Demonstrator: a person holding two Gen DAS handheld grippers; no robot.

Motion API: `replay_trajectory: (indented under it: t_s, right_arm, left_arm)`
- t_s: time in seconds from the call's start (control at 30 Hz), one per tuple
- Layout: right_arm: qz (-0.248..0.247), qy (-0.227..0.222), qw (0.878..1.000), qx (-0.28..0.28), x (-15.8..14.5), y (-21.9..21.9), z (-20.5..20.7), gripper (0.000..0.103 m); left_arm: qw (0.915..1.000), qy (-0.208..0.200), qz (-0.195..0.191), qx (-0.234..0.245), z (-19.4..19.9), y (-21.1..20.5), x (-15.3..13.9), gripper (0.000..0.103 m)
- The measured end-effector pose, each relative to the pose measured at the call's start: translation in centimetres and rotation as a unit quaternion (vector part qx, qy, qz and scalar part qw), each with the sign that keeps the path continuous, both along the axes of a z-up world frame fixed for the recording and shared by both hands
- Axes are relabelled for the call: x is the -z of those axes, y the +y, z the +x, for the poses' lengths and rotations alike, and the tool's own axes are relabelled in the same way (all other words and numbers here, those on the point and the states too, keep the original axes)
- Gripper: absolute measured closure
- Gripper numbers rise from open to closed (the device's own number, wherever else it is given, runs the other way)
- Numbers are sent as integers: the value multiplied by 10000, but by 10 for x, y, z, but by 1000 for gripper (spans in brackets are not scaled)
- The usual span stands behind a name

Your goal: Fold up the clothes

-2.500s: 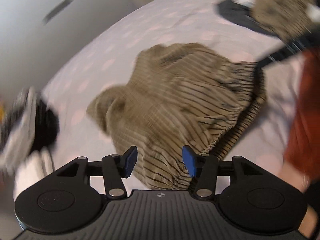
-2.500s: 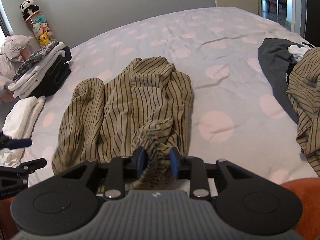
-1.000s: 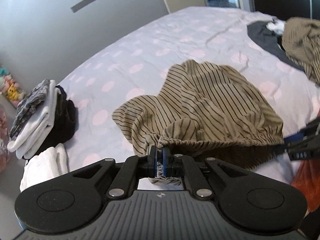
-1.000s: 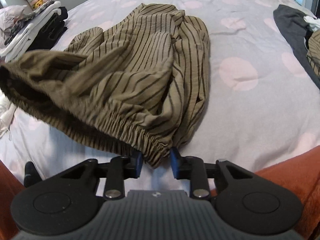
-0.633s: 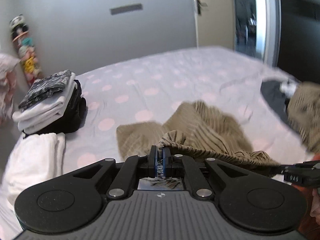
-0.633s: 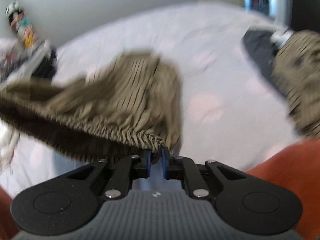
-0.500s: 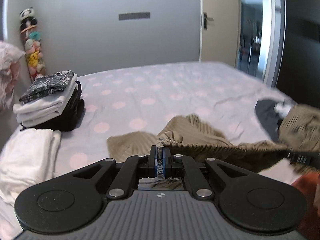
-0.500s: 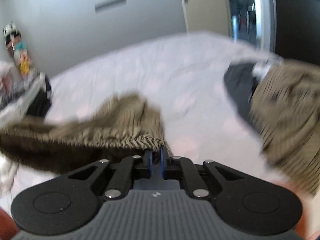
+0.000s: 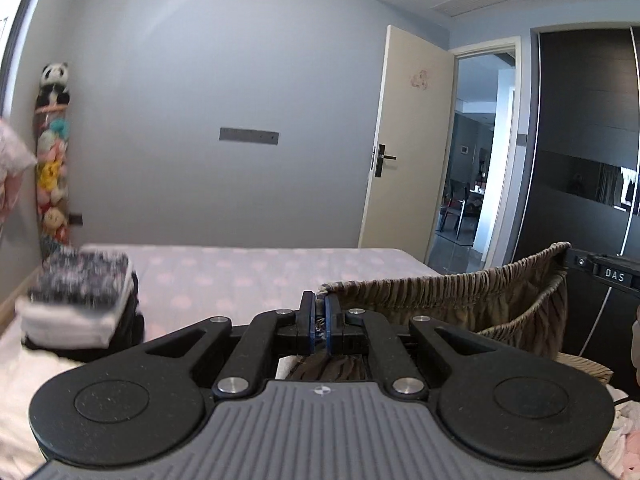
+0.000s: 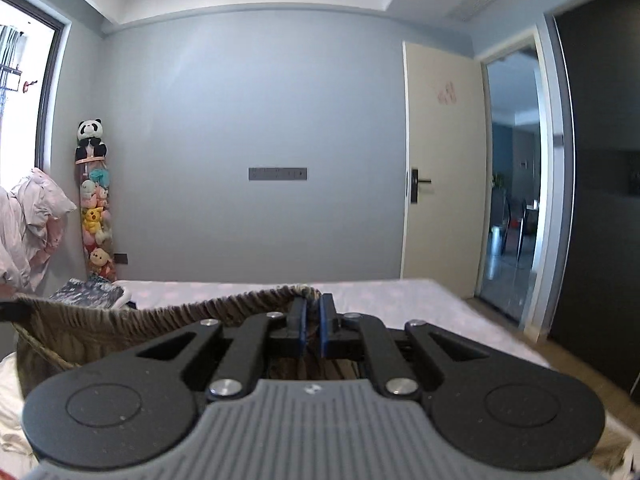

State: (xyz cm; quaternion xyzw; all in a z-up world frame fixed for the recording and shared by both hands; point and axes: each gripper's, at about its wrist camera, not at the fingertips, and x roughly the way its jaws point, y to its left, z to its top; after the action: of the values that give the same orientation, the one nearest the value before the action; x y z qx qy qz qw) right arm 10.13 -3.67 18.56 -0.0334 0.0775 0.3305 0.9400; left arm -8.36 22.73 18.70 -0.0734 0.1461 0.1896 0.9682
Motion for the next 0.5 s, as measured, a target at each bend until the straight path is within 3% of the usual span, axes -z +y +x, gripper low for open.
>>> replay_trajectory:
  t_s: [0.2, 0.33, 0.43, 0.5]
  right_arm:
    - [-216, 344, 9992, -17, -1, 54, 63, 96]
    - [-347, 570, 9978, -15, 3, 91, 105, 96]
    - [-418, 678, 9968, -7, 3, 117, 133, 96]
    - [-321, 430, 9986, 32, -11, 128, 137, 96]
  left_arm:
    - [9968, 724, 171, -276, 82, 38, 0, 98]
    - [9918, 971, 594, -572, 127, 56, 4, 98]
    - [9889, 887, 814, -871, 153, 66, -13, 98]
    - [9873, 581, 1024, -1063, 160, 67, -35, 98]
